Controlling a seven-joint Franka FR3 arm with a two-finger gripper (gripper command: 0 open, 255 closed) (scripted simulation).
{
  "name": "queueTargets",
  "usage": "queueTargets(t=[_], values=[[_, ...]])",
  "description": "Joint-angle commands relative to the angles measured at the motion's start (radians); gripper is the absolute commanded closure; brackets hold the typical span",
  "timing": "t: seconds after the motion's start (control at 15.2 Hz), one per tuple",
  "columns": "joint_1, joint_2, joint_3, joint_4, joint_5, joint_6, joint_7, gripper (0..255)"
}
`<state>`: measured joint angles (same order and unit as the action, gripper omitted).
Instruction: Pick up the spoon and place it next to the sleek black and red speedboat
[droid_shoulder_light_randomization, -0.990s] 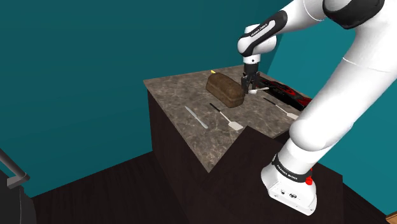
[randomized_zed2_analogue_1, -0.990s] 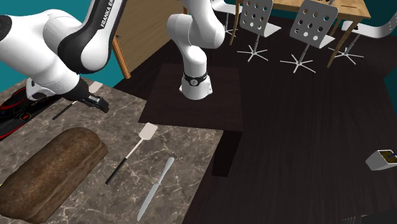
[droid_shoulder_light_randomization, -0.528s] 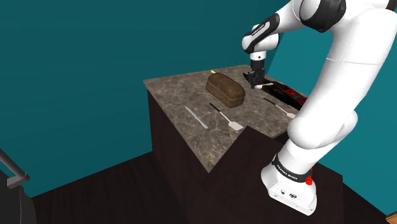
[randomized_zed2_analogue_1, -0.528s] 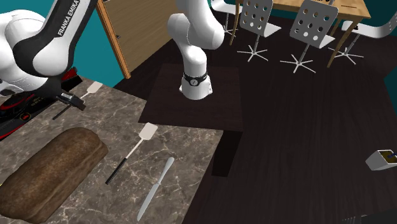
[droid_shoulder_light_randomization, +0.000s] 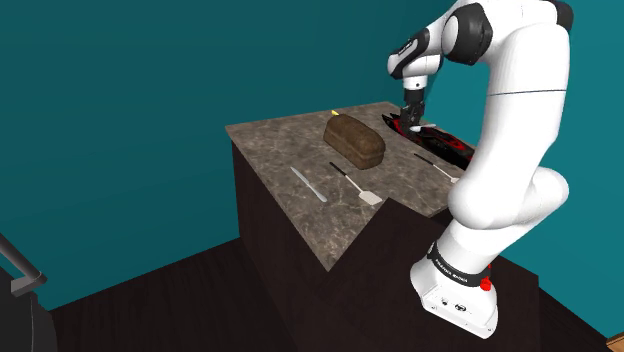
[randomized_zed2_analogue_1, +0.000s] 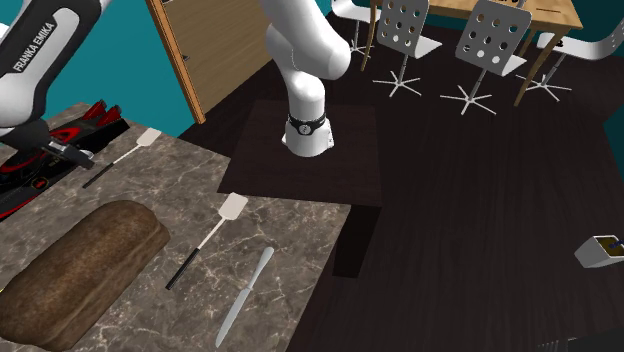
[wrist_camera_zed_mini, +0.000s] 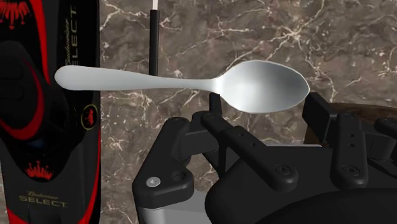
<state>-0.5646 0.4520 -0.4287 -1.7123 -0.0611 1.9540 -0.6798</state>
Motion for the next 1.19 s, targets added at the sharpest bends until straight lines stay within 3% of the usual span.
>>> queueTargets(t=[0.0,1.12], values=[[-0.013,0.026,0.001,0.011,0.008,0.015,-0.013,255],[-0.036,0.154,0.029,-0.037,0.046,0.186,-0.004,255]])
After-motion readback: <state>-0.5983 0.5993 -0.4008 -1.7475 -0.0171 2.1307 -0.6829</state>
